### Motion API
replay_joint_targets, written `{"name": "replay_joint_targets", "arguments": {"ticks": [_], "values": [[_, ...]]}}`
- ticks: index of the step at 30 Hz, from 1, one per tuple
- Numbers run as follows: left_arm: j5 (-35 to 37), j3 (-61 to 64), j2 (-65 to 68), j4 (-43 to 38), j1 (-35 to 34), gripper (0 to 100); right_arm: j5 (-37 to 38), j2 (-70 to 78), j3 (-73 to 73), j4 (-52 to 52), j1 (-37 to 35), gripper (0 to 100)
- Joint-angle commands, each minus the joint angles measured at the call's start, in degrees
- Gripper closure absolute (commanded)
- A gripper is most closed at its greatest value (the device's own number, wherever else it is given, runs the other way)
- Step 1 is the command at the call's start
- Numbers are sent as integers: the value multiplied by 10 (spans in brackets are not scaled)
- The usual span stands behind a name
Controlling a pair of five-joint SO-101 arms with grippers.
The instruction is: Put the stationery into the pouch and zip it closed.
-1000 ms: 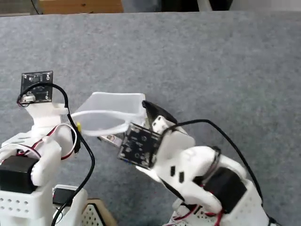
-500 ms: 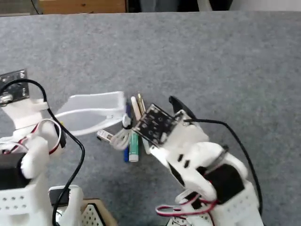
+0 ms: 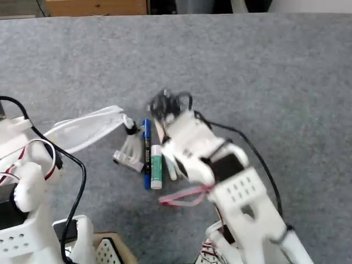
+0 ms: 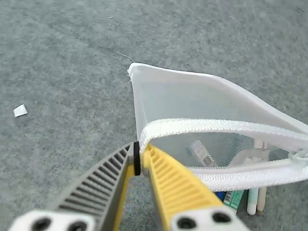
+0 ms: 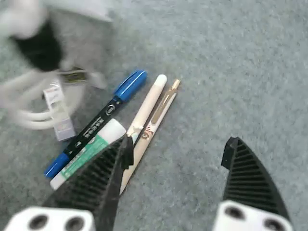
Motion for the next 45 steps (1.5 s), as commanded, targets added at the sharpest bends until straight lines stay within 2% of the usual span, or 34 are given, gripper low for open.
{"name": "replay_joint_targets", "arguments": {"ticks": [1,13,25,33,45], "values": [[8,-10,-1,4,-29,972,-39,116,-95,-17,12,688],[8,2,-4,4,-40,972,-76,410,-278,-18,11,688],[8,2,-5,4,-41,972,-112,573,-369,-14,14,692],[8,2,-4,4,-41,972,-134,649,-428,-17,14,864],[8,2,-5,3,-41,972,-135,764,-508,11,63,868]]}}
